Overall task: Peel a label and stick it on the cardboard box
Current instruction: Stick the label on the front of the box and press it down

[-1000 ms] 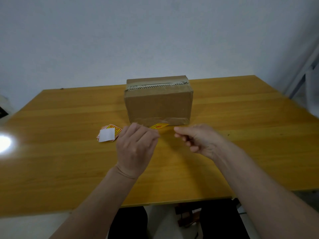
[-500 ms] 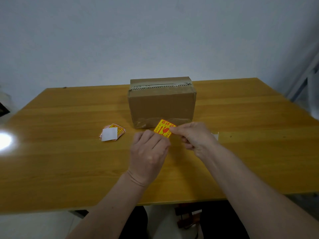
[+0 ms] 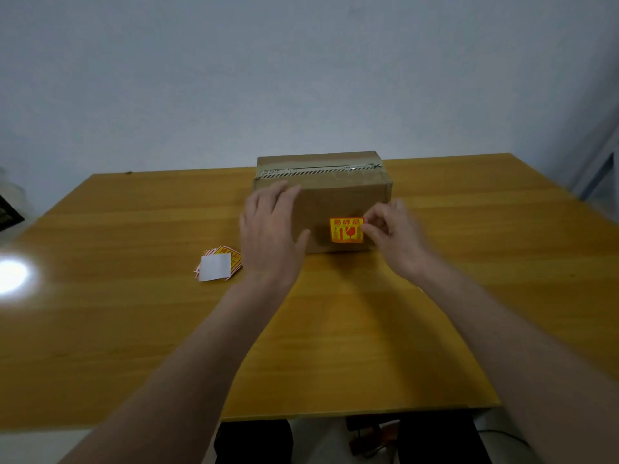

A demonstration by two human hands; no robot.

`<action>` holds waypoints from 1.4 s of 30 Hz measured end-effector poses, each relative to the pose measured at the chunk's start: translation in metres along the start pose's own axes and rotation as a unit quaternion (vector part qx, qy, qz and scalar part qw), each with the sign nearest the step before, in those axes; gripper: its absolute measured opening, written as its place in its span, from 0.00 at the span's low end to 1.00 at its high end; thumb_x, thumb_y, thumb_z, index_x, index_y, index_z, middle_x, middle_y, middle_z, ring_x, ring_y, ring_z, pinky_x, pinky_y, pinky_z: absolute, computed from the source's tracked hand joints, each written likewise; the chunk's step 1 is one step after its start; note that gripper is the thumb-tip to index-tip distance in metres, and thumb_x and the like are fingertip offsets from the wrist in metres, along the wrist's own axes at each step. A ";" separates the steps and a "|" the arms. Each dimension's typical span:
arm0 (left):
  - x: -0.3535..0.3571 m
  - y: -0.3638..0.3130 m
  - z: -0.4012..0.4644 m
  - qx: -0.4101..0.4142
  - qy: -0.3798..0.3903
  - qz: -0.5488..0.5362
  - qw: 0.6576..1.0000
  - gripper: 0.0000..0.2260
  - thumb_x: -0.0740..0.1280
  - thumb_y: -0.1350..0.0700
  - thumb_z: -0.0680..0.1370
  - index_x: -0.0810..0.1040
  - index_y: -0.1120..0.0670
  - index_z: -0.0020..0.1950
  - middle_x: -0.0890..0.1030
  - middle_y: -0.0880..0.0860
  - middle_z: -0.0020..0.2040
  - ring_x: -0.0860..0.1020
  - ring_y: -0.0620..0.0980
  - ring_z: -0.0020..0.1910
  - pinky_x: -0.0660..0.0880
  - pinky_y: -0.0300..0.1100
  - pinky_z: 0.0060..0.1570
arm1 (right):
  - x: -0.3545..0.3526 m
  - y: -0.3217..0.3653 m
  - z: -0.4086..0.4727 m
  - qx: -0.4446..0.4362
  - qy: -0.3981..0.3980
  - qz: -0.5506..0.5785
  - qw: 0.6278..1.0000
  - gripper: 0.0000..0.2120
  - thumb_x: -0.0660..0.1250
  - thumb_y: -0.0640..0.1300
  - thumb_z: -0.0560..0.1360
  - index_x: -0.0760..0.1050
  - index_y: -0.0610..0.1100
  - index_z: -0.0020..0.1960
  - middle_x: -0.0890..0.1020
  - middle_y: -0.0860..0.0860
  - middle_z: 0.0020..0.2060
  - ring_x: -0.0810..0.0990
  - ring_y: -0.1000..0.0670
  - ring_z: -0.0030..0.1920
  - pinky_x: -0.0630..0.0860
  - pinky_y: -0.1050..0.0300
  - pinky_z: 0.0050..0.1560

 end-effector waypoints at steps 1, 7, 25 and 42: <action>0.002 -0.002 0.005 0.033 -0.002 0.021 0.999 0.30 0.74 0.55 0.69 0.67 0.50 0.70 0.69 0.50 0.70 0.63 0.53 0.70 0.62 0.48 0.68 | 0.001 0.000 0.003 -0.010 -0.011 -0.005 1.000 0.02 0.63 0.43 0.77 0.74 0.47 0.46 0.68 0.53 0.41 0.69 0.53 0.40 0.69 0.60 0.41; 0.021 0.001 0.021 0.108 0.006 0.083 0.991 0.37 0.76 0.48 0.66 0.65 0.51 0.71 0.71 0.51 0.69 0.64 0.52 0.71 0.57 0.48 0.72 | 0.013 0.004 0.018 -0.050 -0.062 0.004 0.997 0.04 0.63 0.43 0.78 0.76 0.45 0.48 0.73 0.56 0.31 0.72 0.49 0.36 0.72 0.49 0.36; 0.034 0.021 0.025 0.107 -0.081 0.048 0.990 0.31 0.77 0.46 0.64 0.74 0.53 0.63 0.76 0.52 0.59 0.71 0.52 0.62 0.54 0.54 0.74 | 0.032 0.012 0.014 -0.036 -0.145 -0.058 0.987 0.10 0.61 0.46 0.79 0.77 0.42 0.54 0.74 0.53 0.32 0.72 0.53 0.31 0.66 0.58 0.32; 0.045 0.014 0.027 0.045 -0.101 -0.015 0.994 0.26 0.77 0.47 0.63 0.75 0.51 0.58 0.77 0.49 0.60 0.68 0.53 0.63 0.66 0.57 0.63 | 0.035 0.017 0.016 0.038 -0.181 -0.065 0.981 0.11 0.63 0.48 0.78 0.78 0.43 0.55 0.82 0.47 0.37 0.78 0.49 0.35 0.77 0.51 0.38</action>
Point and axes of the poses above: each hand's wrist, its own z-axis towards the middle knuckle, its own x-axis out of the palm, y = z × x, the point moved 3 cm from there along z, towards the middle knuckle
